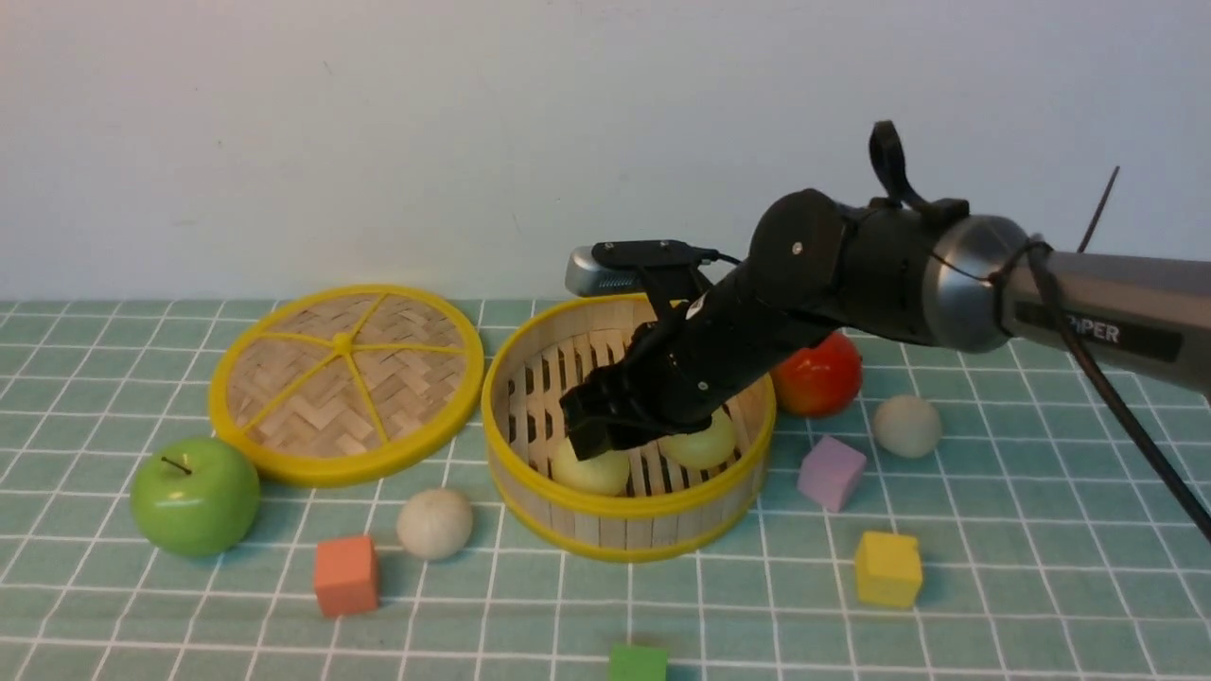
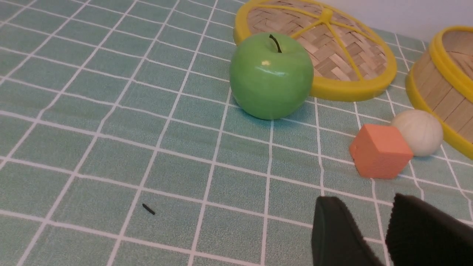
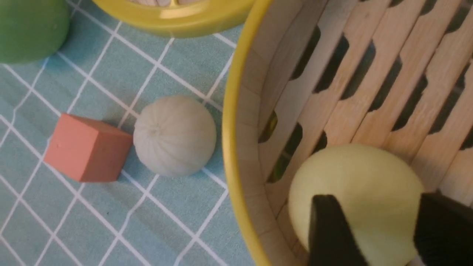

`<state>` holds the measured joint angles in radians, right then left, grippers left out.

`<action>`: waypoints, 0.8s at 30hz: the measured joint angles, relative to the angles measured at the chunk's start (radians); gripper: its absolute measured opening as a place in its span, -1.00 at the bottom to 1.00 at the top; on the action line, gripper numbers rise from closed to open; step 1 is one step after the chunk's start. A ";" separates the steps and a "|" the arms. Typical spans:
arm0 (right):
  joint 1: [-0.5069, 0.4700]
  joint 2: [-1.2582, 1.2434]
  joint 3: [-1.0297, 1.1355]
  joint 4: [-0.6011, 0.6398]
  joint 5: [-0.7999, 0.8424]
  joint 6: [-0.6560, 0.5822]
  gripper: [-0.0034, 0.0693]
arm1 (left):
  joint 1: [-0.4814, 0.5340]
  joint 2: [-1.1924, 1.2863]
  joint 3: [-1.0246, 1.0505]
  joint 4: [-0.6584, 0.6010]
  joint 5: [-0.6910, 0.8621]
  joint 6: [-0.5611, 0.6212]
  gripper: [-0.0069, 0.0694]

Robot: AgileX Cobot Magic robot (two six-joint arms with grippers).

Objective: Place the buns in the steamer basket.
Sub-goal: Use the right arm to grab a steamed stuffed bun

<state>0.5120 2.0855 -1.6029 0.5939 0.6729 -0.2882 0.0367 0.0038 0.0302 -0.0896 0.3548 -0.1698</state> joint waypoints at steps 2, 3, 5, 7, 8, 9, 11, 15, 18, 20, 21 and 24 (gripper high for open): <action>0.000 -0.026 0.000 -0.020 0.028 -0.002 0.26 | 0.000 0.000 0.000 0.000 0.000 0.000 -0.19; -0.001 -0.052 0.000 -0.042 0.043 -0.002 0.31 | 0.000 0.000 0.000 0.000 0.000 0.000 -0.19; -0.005 -0.095 0.000 -0.072 0.062 0.001 0.35 | 0.000 0.000 0.000 0.000 0.000 0.000 -0.19; -0.018 -0.148 0.000 -0.114 0.086 0.018 0.36 | 0.000 0.000 0.000 0.000 0.000 0.000 -0.19; -0.030 -0.173 0.000 -0.140 0.099 0.031 0.36 | 0.000 0.000 0.000 0.000 0.000 0.000 -0.19; -0.043 -0.192 0.000 -0.163 0.110 0.046 0.35 | 0.000 0.000 0.000 0.000 0.000 0.000 -0.19; -0.087 -0.230 -0.001 -0.232 0.140 0.089 0.32 | 0.000 0.000 0.000 0.000 0.000 0.000 -0.19; -0.187 -0.247 -0.003 -0.336 0.190 0.181 0.23 | 0.000 0.000 0.000 0.000 0.000 0.000 -0.19; -0.276 -0.231 0.010 -0.371 0.214 0.236 0.10 | 0.000 0.000 0.000 0.000 0.000 0.000 -0.19; -0.300 -0.215 0.019 -0.376 0.215 0.247 0.06 | 0.000 0.000 0.000 0.000 0.000 0.000 -0.19; -0.318 -0.195 0.023 -0.376 0.218 0.252 0.03 | 0.000 0.000 0.000 0.000 0.000 0.000 -0.19; -0.338 -0.153 0.023 -0.378 0.213 0.253 0.01 | 0.000 0.000 0.000 0.000 0.000 0.000 -0.19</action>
<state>0.1737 1.9326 -1.5798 0.2158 0.8860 -0.0349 0.0367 0.0038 0.0302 -0.0896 0.3548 -0.1698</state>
